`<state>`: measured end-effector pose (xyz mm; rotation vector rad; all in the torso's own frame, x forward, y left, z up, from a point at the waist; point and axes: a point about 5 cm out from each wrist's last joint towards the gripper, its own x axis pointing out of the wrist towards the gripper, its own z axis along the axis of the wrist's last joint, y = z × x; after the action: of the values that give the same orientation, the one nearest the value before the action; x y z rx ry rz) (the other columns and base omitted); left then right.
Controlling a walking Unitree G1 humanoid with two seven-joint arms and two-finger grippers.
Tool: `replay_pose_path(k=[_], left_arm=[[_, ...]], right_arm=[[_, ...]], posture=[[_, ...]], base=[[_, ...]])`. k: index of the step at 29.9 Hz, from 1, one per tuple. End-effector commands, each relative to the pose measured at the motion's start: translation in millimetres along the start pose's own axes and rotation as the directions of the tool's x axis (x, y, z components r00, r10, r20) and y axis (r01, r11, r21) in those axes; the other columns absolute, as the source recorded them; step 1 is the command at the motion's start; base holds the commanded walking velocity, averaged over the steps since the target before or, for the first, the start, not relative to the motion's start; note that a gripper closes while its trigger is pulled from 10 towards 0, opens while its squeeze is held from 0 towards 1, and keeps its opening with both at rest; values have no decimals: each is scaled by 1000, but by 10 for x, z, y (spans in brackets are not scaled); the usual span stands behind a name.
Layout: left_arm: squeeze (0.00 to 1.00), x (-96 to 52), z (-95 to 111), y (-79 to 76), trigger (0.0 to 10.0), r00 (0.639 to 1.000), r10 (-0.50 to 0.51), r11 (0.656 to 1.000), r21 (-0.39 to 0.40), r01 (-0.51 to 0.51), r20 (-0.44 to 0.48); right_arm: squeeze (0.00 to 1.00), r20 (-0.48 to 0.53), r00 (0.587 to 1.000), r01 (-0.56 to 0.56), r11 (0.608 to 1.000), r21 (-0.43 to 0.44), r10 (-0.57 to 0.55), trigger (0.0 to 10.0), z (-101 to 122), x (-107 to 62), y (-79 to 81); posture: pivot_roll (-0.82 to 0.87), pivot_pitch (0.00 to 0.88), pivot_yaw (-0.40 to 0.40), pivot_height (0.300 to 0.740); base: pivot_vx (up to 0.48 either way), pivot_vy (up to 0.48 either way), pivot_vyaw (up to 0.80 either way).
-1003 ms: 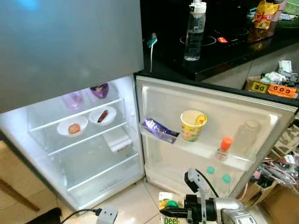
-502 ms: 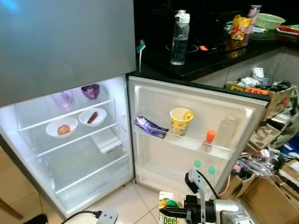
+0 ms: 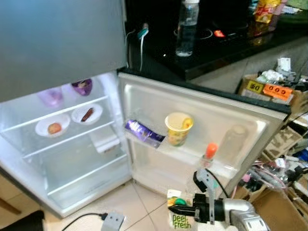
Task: Restocking fridge
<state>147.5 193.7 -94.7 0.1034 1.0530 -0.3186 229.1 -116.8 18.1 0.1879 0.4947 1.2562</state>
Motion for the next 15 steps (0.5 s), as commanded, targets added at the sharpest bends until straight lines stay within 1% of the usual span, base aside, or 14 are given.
replay_pose_path(k=[1,6,12,15], left_arm=[[0,-26,-126,0,10000,999,3,1000,-7,-4,-38],[0,-25,-111,8,10000,1000,8,1000,-11,-9,-30],[0,-22,-88,2,10000,1000,-7,1000,-5,7,-20],[0,-19,-80,-3,10000,1000,-14,1000,-10,14,-18]], right_arm=[[0,5,1000,-9,1000,-3,9,10000,1,46,14],[0,14,1000,23,999,-39,-23,10000,68,74,-30],[0,24,999,49,997,-54,-48,10000,110,100,-64],[0,27,999,46,997,-65,-45,10000,126,133,-56]], posture=[[-75,0,-26,740],[-73,0,-26,740],[-72,0,-26,740],[-72,0,-26,740]], base=[[0,0,0],[0,0,0],[0,0,0],[0,-453,0]])
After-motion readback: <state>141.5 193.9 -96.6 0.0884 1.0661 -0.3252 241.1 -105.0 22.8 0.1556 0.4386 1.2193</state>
